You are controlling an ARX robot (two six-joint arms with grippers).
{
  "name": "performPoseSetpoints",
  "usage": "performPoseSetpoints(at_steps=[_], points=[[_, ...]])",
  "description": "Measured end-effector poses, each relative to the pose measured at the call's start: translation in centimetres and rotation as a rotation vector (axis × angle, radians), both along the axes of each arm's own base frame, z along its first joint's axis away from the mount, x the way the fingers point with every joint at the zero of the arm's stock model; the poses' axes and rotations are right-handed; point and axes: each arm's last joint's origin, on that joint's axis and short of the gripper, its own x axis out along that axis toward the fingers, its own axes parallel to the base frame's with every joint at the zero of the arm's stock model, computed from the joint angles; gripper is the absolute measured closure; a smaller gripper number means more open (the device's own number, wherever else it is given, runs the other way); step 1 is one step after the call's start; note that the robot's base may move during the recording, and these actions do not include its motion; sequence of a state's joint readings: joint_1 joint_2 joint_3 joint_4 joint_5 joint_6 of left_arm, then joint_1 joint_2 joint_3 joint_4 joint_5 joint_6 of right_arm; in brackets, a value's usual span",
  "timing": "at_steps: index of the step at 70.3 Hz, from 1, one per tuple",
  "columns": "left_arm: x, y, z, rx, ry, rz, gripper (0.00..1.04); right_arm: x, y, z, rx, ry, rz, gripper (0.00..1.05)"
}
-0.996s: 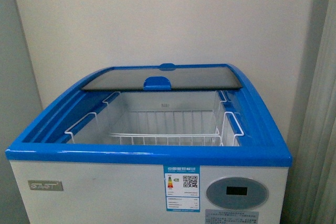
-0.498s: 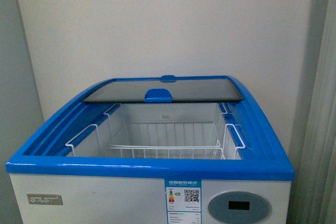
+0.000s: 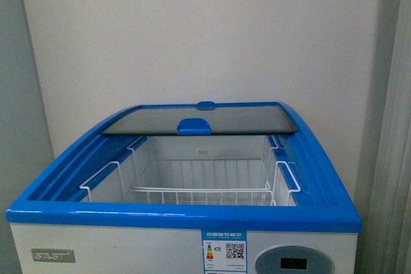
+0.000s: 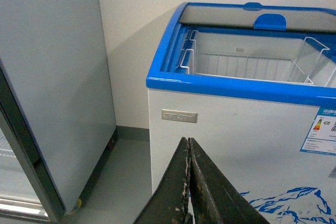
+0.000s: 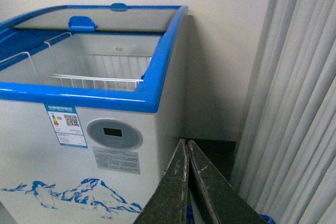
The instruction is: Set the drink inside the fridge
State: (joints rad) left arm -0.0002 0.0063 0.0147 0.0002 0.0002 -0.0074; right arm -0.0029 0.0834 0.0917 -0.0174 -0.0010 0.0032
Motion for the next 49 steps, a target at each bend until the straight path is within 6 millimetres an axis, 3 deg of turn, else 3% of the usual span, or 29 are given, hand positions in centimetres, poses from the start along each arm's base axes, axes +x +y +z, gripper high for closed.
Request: performPoseSetpoints(at_steps=[28, 45, 49], points=[[0.0, 0.0, 0.0, 0.000, 0.000, 0.000, 1.02, -0.1, 0.0, -1.9, 0.000, -0.007, -0.001, 1.02], [0.0, 0.0, 0.0, 0.000, 0.000, 0.000, 1.02, -0.1, 0.0, -1.8, 0.000, -0.016, 0.000, 1.02], [0.0, 0.0, 0.0, 0.000, 0.000, 0.000, 0.96, -0.1, 0.0, -1.8, -0.001, -0.016, 0.000, 0.94]])
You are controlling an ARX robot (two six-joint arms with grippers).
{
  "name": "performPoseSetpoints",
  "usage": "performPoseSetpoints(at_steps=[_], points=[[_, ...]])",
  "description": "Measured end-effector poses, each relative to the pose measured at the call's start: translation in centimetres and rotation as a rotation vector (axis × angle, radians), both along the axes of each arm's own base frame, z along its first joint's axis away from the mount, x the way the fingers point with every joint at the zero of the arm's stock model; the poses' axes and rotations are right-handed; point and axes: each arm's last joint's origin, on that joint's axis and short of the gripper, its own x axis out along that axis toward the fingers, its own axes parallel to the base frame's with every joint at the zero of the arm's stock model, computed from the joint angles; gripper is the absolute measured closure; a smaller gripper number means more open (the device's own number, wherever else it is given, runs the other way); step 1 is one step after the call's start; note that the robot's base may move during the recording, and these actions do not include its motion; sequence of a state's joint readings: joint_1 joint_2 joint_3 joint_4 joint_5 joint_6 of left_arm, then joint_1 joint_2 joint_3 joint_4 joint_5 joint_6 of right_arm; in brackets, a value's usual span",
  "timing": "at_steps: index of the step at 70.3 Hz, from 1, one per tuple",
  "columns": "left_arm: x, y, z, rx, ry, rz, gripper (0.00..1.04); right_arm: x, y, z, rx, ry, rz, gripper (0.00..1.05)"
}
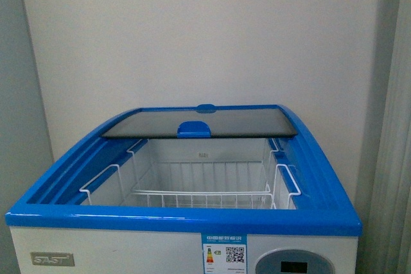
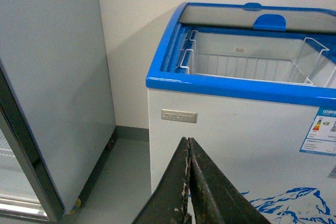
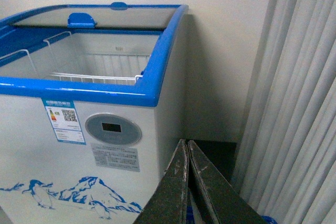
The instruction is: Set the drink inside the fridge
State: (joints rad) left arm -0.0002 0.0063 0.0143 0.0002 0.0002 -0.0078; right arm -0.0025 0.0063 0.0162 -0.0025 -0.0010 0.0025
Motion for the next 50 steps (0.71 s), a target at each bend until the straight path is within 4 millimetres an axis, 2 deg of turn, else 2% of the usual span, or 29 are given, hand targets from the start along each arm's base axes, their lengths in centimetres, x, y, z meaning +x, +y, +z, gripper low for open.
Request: performPoseSetpoints(at_steps=[4, 14, 22, 25, 30, 50], points=[[0.00, 0.00, 0.01, 0.000, 0.000, 0.000, 0.87, 0.00, 0.00, 0.00, 0.000, 0.000, 0.000, 0.83], [0.00, 0.00, 0.01, 0.000, 0.000, 0.000, 0.50, 0.00, 0.00, 0.00, 0.000, 0.000, 0.000, 0.48], [0.00, 0.00, 0.00, 0.000, 0.000, 0.000, 0.30, 0.00, 0.00, 0.00, 0.000, 0.000, 0.000, 0.29], [0.00, 0.00, 0.02, 0.000, -0.001, 0.000, 0.18, 0.00, 0.00, 0.00, 0.000, 0.000, 0.000, 0.18], [0.00, 0.00, 0.02, 0.001, -0.001, 0.000, 0.07, 0.00, 0.00, 0.00, 0.000, 0.000, 0.000, 0.07], [0.00, 0.00, 0.01, 0.002, 0.000, 0.000, 0.08, 0.00, 0.00, 0.00, 0.000, 0.000, 0.000, 0.08]])
